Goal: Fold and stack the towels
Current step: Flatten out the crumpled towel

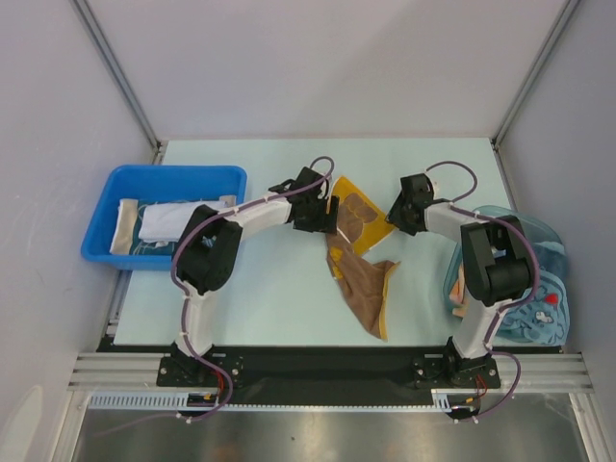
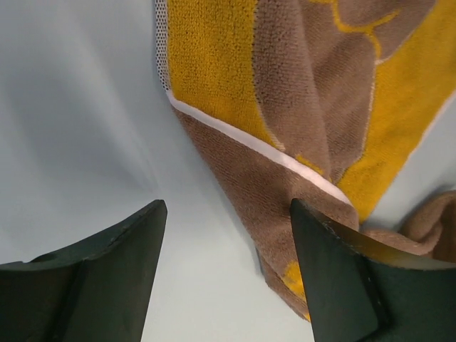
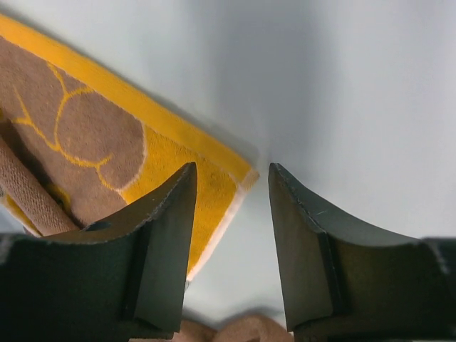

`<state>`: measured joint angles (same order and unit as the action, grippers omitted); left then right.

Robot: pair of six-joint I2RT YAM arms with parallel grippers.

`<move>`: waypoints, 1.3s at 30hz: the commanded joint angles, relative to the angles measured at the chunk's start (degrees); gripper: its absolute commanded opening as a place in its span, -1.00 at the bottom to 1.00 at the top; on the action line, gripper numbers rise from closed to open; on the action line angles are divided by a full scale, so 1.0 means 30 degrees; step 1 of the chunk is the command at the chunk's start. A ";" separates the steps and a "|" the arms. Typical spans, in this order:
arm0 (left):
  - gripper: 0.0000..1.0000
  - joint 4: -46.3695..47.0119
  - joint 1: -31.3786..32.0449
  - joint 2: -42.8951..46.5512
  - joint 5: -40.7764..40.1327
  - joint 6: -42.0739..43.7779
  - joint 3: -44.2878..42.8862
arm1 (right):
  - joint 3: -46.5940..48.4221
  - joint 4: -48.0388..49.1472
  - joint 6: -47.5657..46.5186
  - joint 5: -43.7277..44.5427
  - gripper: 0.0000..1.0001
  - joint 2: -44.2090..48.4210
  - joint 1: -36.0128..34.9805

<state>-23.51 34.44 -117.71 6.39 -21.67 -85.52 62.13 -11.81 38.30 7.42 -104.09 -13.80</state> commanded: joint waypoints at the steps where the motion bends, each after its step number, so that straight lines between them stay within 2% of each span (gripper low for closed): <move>1: 0.54 0.0921 -0.0053 -0.0459 -0.0345 -0.0774 -0.0967 | -0.0259 0.2061 -0.1193 0.0342 -0.01 -0.0370 0.0293; 4: 0.55 0.0980 0.0006 -0.0899 -0.0519 -0.1008 -0.1055 | -0.0406 0.2532 -0.1487 -0.0625 -0.04 -0.0692 0.0499; 11: 0.54 0.1361 -0.0023 -0.1515 -0.0549 -0.1477 -0.0997 | -0.1285 0.2356 -0.1256 -0.0891 -0.14 -0.0342 0.0499; 14: 0.45 0.1186 0.0006 -0.1516 -0.0345 -0.1565 -0.0851 | -0.1461 0.2121 -0.1196 -0.0892 -0.15 -0.0020 0.0353; 17: 0.22 0.1214 0.0035 -0.0991 -0.0431 -0.1624 -0.0325 | -0.1345 0.1860 -0.1225 -0.0745 -0.21 -0.0077 0.0177; 20: -0.29 0.1098 0.0035 -0.0172 -0.0490 -0.1653 0.0320 | -0.1227 0.1420 -0.1225 -0.0745 -0.33 -0.0166 0.0031; 21: -0.62 0.1097 0.0035 0.0152 -0.0432 -0.1653 0.0757 | -0.1227 0.1331 -0.1428 -0.0571 -0.50 -0.0049 -0.0027; 23: -0.84 0.0864 0.0239 0.0825 -0.0257 -0.1683 0.1373 | -0.1199 0.1068 -0.1780 -0.0306 -0.70 0.0244 -0.0116; 24: -0.99 0.0834 0.0356 0.1757 -0.0285 -0.1741 0.2188 | -0.1198 0.1009 -0.1985 -0.0277 -0.95 0.0332 -0.0058; 25: -0.99 0.0892 0.0676 0.2259 -0.0256 -0.1915 0.2718 | -0.1198 0.1037 -0.2683 -0.0508 -1.00 0.0623 0.0117; 29: -0.99 0.1243 0.1820 0.5276 0.0036 -0.2969 0.5823 | -0.1168 0.1272 -0.4560 -0.2964 -1.00 0.1035 0.0616; 32: -0.55 0.1391 0.2758 0.7620 0.0272 -0.3907 0.7847 | -0.0964 0.1067 -0.5994 -0.4987 -1.00 0.1036 0.0646; 33: -0.16 0.1448 0.2876 0.8177 0.0590 -0.4112 0.8460 | -0.0905 0.1038 -0.6261 -0.6066 -1.00 0.0978 0.0646; 35: 0.25 0.1275 0.2877 0.9147 0.0623 -0.4174 0.8554 | -0.0759 0.0775 -0.6934 -0.6893 -1.00 0.0686 0.0675; 36: 0.35 0.0983 0.2790 0.9178 0.0101 -0.3883 0.7829 | -0.0700 0.0658 -0.7112 -0.7477 -1.00 0.0597 0.0646; 39: 0.39 -0.1241 0.2439 0.8069 -0.1774 -0.2272 0.4936 | -0.0466 0.0248 -0.7611 -0.8009 -0.96 0.0392 0.0646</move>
<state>-23.90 43.31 -92.36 5.91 -31.22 -63.00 58.94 -9.47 19.68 -11.11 -103.15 -11.79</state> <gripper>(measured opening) 0.687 0.016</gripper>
